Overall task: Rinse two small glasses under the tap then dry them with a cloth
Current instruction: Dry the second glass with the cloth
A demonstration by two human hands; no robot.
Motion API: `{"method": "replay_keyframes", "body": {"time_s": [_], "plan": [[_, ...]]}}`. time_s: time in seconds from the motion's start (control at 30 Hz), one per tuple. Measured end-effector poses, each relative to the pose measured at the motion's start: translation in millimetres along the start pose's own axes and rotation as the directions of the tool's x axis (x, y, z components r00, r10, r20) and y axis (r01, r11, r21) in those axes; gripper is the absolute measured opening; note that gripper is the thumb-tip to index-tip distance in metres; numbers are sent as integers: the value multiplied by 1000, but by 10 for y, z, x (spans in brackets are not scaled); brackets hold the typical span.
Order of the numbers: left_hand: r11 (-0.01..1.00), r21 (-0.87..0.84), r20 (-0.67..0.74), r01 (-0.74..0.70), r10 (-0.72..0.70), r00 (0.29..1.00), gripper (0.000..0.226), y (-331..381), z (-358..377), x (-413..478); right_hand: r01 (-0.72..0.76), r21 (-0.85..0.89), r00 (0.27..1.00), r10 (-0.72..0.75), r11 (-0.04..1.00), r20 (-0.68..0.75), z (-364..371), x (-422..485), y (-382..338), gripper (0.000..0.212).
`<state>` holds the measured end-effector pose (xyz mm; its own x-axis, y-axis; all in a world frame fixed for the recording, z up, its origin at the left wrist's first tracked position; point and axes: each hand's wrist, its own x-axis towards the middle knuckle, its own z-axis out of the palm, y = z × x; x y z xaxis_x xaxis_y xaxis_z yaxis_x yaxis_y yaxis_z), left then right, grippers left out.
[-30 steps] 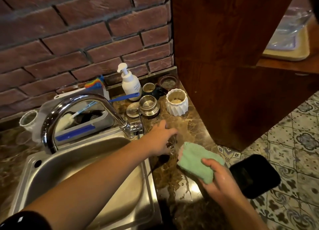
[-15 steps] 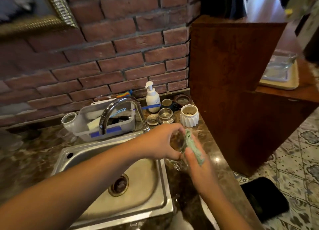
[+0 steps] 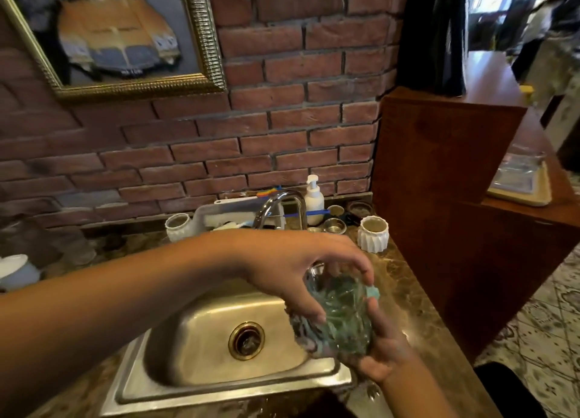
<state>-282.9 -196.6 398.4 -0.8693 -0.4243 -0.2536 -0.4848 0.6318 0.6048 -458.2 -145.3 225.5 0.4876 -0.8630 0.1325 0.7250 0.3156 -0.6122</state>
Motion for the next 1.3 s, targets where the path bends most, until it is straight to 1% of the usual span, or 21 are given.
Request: {"method": "replay_keyframes", "body": {"time_s": [0.03,0.1,0.13,0.23,0.3,0.37,0.47,0.53,0.63,0.67,0.7,0.73,0.77,0.83,0.93,1.0,1.03,1.1,1.17,1.23,1.3], "plan": [[1000,22,7,-6,6,1000,65,11,-27,-82,38,-21,999,-38,999,-20,87,-9,21,53],[1000,30,13,5,-5,1000,66,-10,-64,-245,-29,-67,999,27,997,-24,360,40,104,52],[1000,9,7,20,-20,1000,67,-31,-74,-321,-83,-116,994,74,990,-78,473,29,92,58],[997,-47,-22,58,-59,998,79,-119,-94,-528,-66,-101,986,49,993,-161,640,96,161,98],[992,-70,-72,109,-114,991,88,-180,-105,-665,-45,-206,970,-6,978,-244,765,125,158,112],[977,-156,-122,143,-163,979,85,-226,-114,-789,9,-404,949,-135,915,-284,915,142,100,103],[882,-428,-160,198,-290,944,68,-164,-89,-919,105,-708,928,-325,698,-183,1161,180,8,75],[820,-522,-210,235,-390,897,58,-63,-62,-945,167,-849,906,-418,501,-68,1245,216,20,69],[882,-374,-333,287,-416,846,48,26,-46,-941,211,-966,844,-526,147,104,1333,274,117,72],[904,-312,-378,292,-400,835,44,46,-53,-949,199,-977,831,-541,74,128,1368,282,134,73],[919,-271,-408,288,-380,830,41,67,-66,-963,202,-978,823,-550,52,140,1390,285,141,75],[928,-252,-422,275,-361,832,39,79,-79,-974,216,-974,821,-553,70,142,1418,287,133,76],[935,-248,-426,254,-341,838,39,91,-79,-986,228,-963,835,-538,146,116,1426,289,118,77],[949,-232,-432,212,-296,852,41,93,-43,-1020,233,-874,889,-458,425,14,1460,300,115,78],[986,-97,-441,137,-166,882,48,50,-46,-1055,156,-547,939,-295,823,-176,1424,322,203,78],[997,25,-386,78,-63,920,52,25,-119,-1070,99,-263,963,-159,960,-216,1394,325,308,98],[996,71,-339,53,-26,940,54,17,-166,-1076,89,-90,973,-106,992,-205,1362,320,348,100],[992,125,-259,3,29,966,55,24,-238,-1078,27,160,994,-10,987,-109,1297,308,440,82],[985,168,-207,-37,72,976,57,-4,-258,-1066,-48,181,998,42,982,38,1334,326,529,60],[983,177,-167,-55,85,982,59,-63,-244,-1057,45,167,998,-39,985,-39,1238,321,597,54],[987,145,-157,-65,88,984,60,-126,-250,-1065,-19,132,999,25,991,-45,1199,335,598,58]]}}
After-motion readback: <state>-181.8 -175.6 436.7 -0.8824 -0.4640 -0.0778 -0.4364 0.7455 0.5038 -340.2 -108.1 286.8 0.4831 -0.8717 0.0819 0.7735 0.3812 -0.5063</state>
